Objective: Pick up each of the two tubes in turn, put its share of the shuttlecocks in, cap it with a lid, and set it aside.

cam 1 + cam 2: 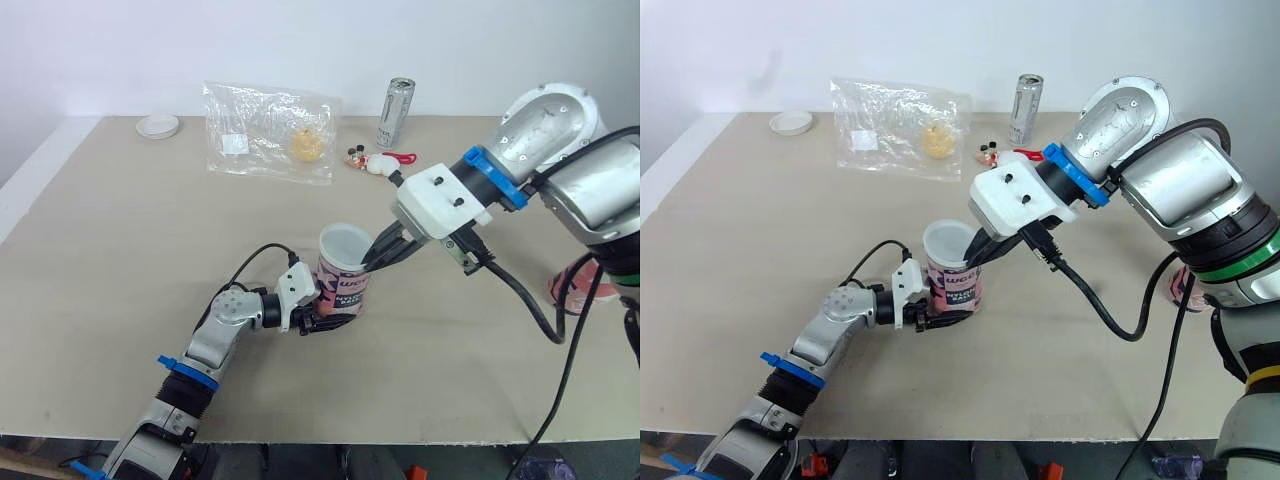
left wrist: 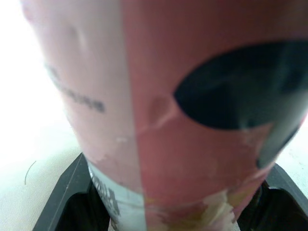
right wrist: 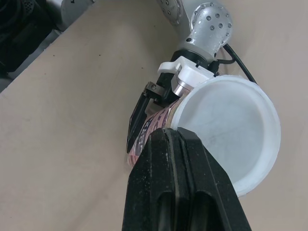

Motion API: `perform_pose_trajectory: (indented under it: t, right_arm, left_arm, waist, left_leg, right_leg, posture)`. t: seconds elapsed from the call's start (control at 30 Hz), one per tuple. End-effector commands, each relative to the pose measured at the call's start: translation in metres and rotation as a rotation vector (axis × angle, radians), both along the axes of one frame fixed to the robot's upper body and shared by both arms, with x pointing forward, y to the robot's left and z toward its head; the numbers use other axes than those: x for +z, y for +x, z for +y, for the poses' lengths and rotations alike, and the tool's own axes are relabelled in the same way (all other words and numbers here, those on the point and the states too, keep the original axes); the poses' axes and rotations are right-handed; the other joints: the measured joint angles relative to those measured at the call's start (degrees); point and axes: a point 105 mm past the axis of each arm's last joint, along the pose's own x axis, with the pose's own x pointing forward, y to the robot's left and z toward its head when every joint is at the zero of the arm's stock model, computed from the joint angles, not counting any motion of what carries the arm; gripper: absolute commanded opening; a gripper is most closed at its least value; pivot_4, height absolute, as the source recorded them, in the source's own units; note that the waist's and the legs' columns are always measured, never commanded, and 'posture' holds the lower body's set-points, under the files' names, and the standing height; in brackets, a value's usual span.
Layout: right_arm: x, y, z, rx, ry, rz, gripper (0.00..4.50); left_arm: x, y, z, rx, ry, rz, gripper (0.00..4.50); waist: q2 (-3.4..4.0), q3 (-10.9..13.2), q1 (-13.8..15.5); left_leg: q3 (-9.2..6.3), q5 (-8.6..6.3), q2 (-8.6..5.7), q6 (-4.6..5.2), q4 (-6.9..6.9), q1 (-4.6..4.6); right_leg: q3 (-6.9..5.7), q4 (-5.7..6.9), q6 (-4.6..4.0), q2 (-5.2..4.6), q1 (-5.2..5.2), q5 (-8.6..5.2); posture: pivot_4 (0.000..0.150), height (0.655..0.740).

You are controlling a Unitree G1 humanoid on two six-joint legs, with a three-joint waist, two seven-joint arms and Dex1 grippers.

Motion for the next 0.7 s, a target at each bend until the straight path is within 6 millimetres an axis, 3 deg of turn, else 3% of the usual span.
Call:
perform_pose_trajectory:
  t: [0.03, 0.2, 0.3, 0.4, 0.6, 0.7]
  right_arm:
    - [0.005, -0.002, -0.001, 0.029, -0.030, -0.015, 0.08]
    - [0.004, 0.001, -0.001, 0.017, -0.034, -0.013, 0.08]
    - [0.004, 0.000, -0.003, 0.008, -0.037, 0.001, 0.93]
    - [0.008, 0.000, -0.001, 0.013, -0.007, -0.008, 2.06]
    - [0.025, -0.005, 0.001, -0.035, 0.113, 0.105, 2.06]
    - [0.053, -0.005, 0.005, -0.139, 0.375, 0.344, 2.06]
  left_arm:
    - [-0.017, -0.005, 0.003, -0.001, 0.039, 0.060, 2.75]
    - [-0.017, -0.005, 0.004, -0.001, 0.040, 0.062, 2.75]
    - [-0.017, -0.005, 0.004, 0.000, 0.040, 0.066, 2.75]
    - [-0.018, -0.006, 0.004, -0.001, 0.041, 0.068, 2.75]
    - [-0.019, -0.007, 0.005, -0.003, 0.044, 0.073, 2.75]
    - [-0.018, -0.006, 0.006, 0.002, 0.045, 0.069, 2.75]
  waist:
    - [0.00, 0.0, 0.0]
    - [0.00, 0.0, 0.0]
    - [0.01, 0.0, 0.0]
    - [0.01, 0.0, 0.0]
    - [0.01, 0.0, 0.0]
    - [0.00, 0.0, -0.1]
  left_leg:
    - [0.00, 0.00, 0.00, 0.00, 0.00, 0.00]
    - [0.00, 0.00, 0.01, 0.00, 0.00, 0.05]
    - [0.02, 0.00, 0.03, 0.00, -0.01, 0.12]
    - [0.02, 0.00, 0.03, 0.00, 0.00, 0.12]
    - [0.02, 0.00, 0.03, 0.00, -0.02, 0.10]
    - [0.01, 0.00, 0.03, 0.01, -0.02, 0.10]
  right_leg:
    - [0.00, 0.01, 0.00, 0.00, 0.00, 0.00]
    - [0.00, 0.02, -0.02, 0.02, 0.02, 0.01]
    - [0.00, 0.02, -0.03, 0.02, 0.07, 0.01]
    - [0.00, 0.03, -0.03, 0.02, 0.08, 0.01]
    - [0.01, 0.03, -0.11, 0.02, 0.07, 0.03]
    - [0.01, 0.03, -0.27, 0.02, 0.07, 0.10]
  posture:
    - [0.150, 0.7400]
    - [0.150, 0.7400]
    - [0.150, 0.7400]
    - [0.150, 0.7400]
    - [0.150, 0.7400]
    - [0.150, 0.7400]
